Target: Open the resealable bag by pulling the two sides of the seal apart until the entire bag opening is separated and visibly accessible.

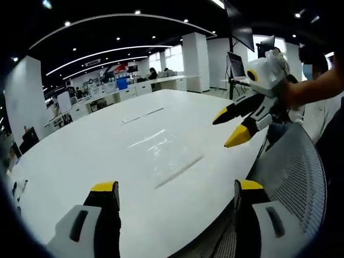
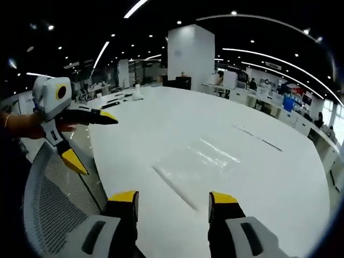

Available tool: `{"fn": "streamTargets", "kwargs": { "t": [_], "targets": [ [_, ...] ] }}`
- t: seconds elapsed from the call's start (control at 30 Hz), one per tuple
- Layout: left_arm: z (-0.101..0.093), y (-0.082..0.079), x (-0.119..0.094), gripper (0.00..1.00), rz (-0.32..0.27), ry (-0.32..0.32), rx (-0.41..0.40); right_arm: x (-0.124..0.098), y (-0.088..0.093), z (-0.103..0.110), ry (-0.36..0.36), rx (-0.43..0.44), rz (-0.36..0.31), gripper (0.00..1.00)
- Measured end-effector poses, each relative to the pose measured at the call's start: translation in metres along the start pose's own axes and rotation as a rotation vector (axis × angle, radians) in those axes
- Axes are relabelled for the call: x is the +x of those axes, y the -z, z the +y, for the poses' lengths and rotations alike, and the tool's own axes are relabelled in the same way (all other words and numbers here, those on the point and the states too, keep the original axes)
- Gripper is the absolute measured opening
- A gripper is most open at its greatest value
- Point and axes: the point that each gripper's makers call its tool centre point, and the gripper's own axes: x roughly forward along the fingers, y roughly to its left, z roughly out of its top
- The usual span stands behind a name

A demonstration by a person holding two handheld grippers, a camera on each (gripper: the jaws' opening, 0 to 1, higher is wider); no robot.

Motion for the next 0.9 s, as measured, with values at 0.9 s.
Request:
{"fn": "streamTargets", "kwargs": {
  "t": [0.9],
  "targets": [
    [-0.012,0.012,-0.011,0.90,-0.006,0.008,-0.092,-0.021,0.020,0.022,0.050,0.172,-0.034,0.66]
  ]
}}
